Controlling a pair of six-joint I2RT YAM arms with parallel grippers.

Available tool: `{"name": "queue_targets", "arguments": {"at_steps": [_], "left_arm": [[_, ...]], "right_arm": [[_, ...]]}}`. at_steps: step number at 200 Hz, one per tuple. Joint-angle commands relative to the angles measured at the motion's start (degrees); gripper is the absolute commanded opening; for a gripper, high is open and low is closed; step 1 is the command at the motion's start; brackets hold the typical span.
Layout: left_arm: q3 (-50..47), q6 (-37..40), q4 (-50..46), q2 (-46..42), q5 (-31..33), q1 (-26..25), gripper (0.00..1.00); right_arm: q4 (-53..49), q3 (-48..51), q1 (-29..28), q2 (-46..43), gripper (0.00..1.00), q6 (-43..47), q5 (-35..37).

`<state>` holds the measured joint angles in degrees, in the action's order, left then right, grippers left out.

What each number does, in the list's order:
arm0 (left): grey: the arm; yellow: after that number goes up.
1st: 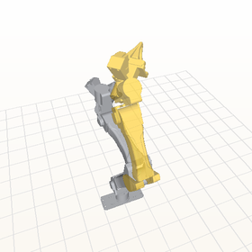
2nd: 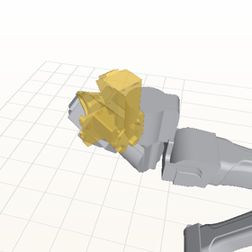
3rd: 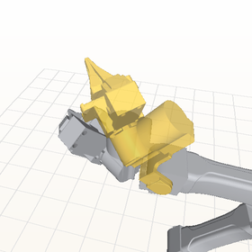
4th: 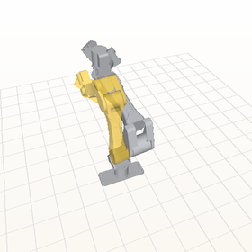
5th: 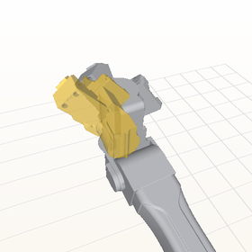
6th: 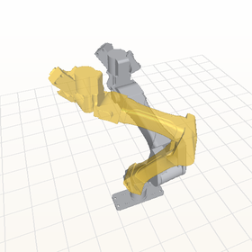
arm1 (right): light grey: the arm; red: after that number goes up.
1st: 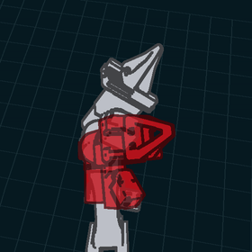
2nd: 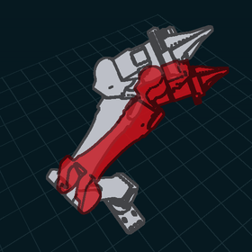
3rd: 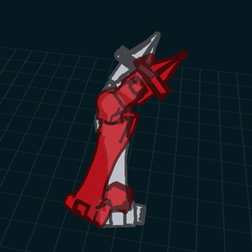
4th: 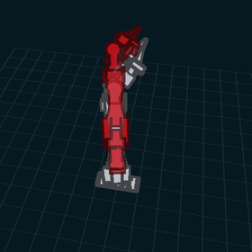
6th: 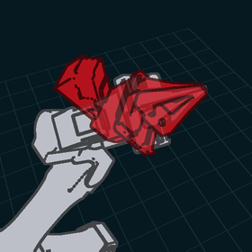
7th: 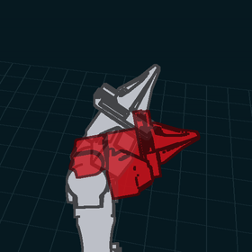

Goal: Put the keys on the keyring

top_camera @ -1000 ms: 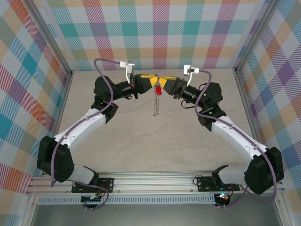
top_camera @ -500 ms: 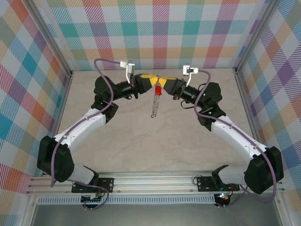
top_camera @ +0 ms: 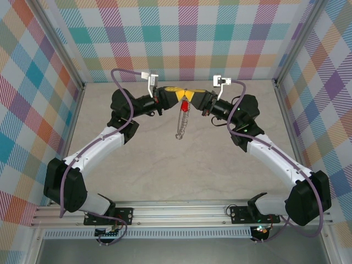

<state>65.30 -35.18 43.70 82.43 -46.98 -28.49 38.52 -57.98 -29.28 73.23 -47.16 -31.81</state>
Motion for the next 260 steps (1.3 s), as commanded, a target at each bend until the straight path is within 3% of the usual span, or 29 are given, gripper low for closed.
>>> {"name": "queue_targets", "arguments": {"at_steps": [1, 25, 65, 99, 106, 115, 153, 180, 199, 260], "left_arm": [[1.24, 0.16, 2.64, 0.02, 0.00, -0.88, 0.00], [1.24, 0.37, 2.41, -0.12, 0.26, -0.95, 0.00], [1.40, 0.47, 2.10, -0.12, 0.49, -0.95, 0.00], [1.32, 0.76, 1.89, -0.28, 0.97, -0.95, 0.00], [1.32, 0.73, 1.82, -0.36, 0.99, -0.94, 0.00], [1.32, 0.84, 1.59, -0.38, 0.96, -0.95, 0.00], [2.32, 3.35, -3.07, -1.29, 1.21, -0.89, 0.00], [3.49, 10.73, -13.40, -4.71, 2.76, -0.61, 0.31], [4.95, 15.83, -20.79, -6.59, 2.52, -0.10, 0.43], [14.93, 32.13, -45.02, -5.58, -3.44, 1.17, 0.55]], "right_arm": [[0.79, -1.64, -0.53, -0.76, 0.10, 0.84, -1.17], [0.02, -0.68, -0.52, -1.83, 0.16, 1.49, -0.47], [-0.56, 0.10, -0.52, -2.64, 0.03, 2.06, -0.62], [-0.70, 1.19, -0.52, -3.00, 0.11, 2.07, -0.19], [-0.62, 1.44, -0.52, -3.09, 0.09, 2.11, -0.18], [-0.64, 1.63, -0.52, -3.14, 0.00, 2.22, -0.31], [-6.09, 0.74, 0.08, -3.97, 0.00, 5.22, -1.13], [-14.59, -2.38, 1.83, -4.40, 0.00, 9.80, -5.12], [-22.12, -5.57, 2.94, -4.56, 0.00, 14.31, -8.77], [-47.18, -17.56, 5.73, -3.24, 0.00, 31.81, -16.76]]}}
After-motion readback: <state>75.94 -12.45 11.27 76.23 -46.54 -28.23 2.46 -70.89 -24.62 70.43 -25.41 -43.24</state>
